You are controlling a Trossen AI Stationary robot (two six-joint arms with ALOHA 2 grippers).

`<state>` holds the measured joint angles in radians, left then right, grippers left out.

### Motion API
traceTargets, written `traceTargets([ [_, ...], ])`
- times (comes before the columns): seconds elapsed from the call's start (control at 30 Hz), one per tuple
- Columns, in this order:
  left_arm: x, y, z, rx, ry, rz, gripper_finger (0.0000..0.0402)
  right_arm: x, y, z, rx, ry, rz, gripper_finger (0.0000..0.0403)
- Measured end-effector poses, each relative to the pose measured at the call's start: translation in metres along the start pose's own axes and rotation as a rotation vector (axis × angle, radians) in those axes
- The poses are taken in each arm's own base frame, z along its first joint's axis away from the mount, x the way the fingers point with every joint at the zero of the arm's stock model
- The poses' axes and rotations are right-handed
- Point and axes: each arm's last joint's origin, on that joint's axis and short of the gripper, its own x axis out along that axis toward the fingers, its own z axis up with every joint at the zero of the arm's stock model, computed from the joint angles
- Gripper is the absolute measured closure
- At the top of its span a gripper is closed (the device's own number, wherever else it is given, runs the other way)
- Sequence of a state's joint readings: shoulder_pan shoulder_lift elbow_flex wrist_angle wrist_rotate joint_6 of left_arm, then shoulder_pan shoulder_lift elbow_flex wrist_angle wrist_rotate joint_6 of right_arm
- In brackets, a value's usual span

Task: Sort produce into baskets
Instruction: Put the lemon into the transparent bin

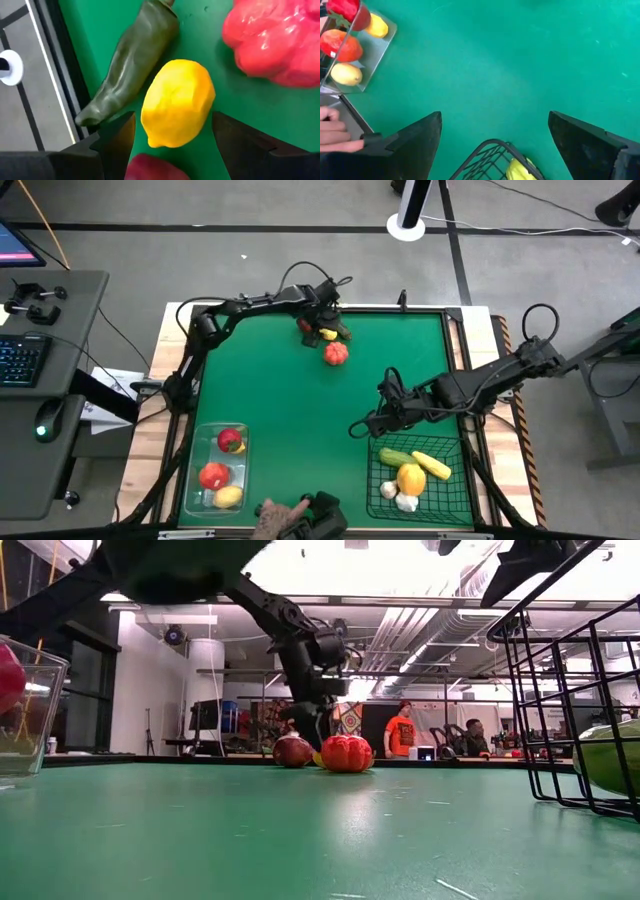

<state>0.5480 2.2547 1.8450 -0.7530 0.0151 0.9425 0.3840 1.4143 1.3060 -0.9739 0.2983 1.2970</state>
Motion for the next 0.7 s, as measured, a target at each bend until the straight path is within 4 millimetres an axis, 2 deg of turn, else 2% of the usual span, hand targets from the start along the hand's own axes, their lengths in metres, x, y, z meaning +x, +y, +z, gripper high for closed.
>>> traceTargets([
  [0.27, 0.025, -0.005, -0.002, 0.009, 0.023, -0.031, 0.0154, 0.000, 0.000, 0.001, 0.003, -0.041, -0.010, 0.0047],
  [0.4, 0.025, -0.007, 0.002, 0.029, 0.016, -0.028, 0.0163, 0.000, 0.000, 0.001, 0.004, -0.042, -0.007, 0.0047],
  [0.5, 0.025, -0.010, 0.004, 0.016, 0.023, -0.035, 0.0191, 0.000, 0.000, 0.001, 0.005, -0.043, -0.005, 0.0047],
  [0.63, 0.022, -0.014, 0.007, -0.029, 0.047, -0.038, 0.0255, 0.000, 0.000, 0.001, 0.005, -0.043, -0.005, 0.0047],
  [0.7, 0.018, -0.016, 0.007, -0.045, 0.060, -0.051, 0.0274, 0.000, 0.000, 0.001, 0.002, -0.043, -0.005, 0.0047],
])
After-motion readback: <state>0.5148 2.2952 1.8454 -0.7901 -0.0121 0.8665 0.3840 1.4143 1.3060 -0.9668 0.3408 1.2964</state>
